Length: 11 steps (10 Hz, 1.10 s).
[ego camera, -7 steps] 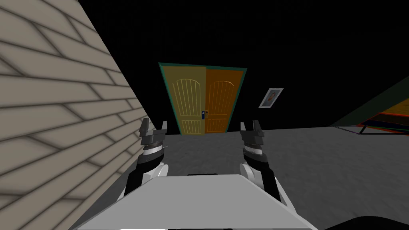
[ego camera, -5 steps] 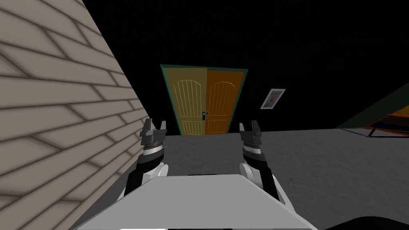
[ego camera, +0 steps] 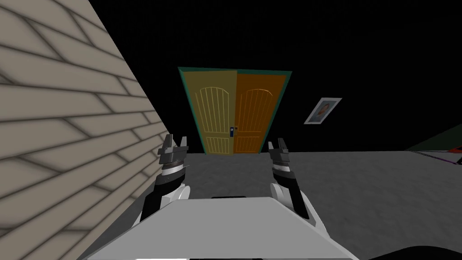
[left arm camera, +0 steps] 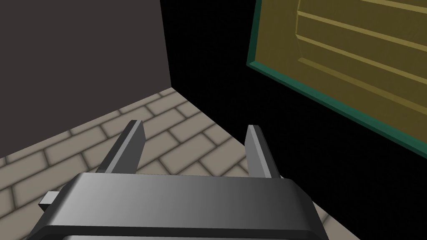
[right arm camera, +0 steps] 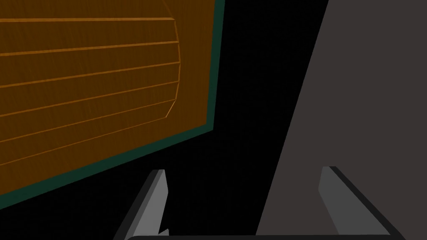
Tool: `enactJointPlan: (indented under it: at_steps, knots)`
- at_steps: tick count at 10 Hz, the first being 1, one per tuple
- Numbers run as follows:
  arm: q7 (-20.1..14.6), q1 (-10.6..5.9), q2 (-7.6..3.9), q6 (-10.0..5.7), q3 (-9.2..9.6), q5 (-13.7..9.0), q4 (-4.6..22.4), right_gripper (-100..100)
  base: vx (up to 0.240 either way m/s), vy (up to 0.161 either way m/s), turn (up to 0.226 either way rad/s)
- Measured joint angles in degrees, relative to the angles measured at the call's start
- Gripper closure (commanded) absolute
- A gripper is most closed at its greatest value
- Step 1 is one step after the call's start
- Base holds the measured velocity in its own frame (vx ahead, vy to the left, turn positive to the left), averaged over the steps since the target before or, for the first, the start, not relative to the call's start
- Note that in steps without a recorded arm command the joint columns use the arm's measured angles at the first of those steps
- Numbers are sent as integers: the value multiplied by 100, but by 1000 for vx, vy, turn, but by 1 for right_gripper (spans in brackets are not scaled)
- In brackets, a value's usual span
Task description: Pull the door open
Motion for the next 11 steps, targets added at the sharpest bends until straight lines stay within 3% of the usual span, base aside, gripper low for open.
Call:
enactJointPlan:
  at_steps: [2, 5, 11]
  knots:
    - [-86, -87, -47, 19, -143, 101, 367, -100, 173, -13, 104]
    - [-156, -312, -79, 217, -296, 230, 707, -100, 103, -10, 66]
    - [-284, -594, -89, 434, -541, 476, 1362, -100, 97, -8, 72]
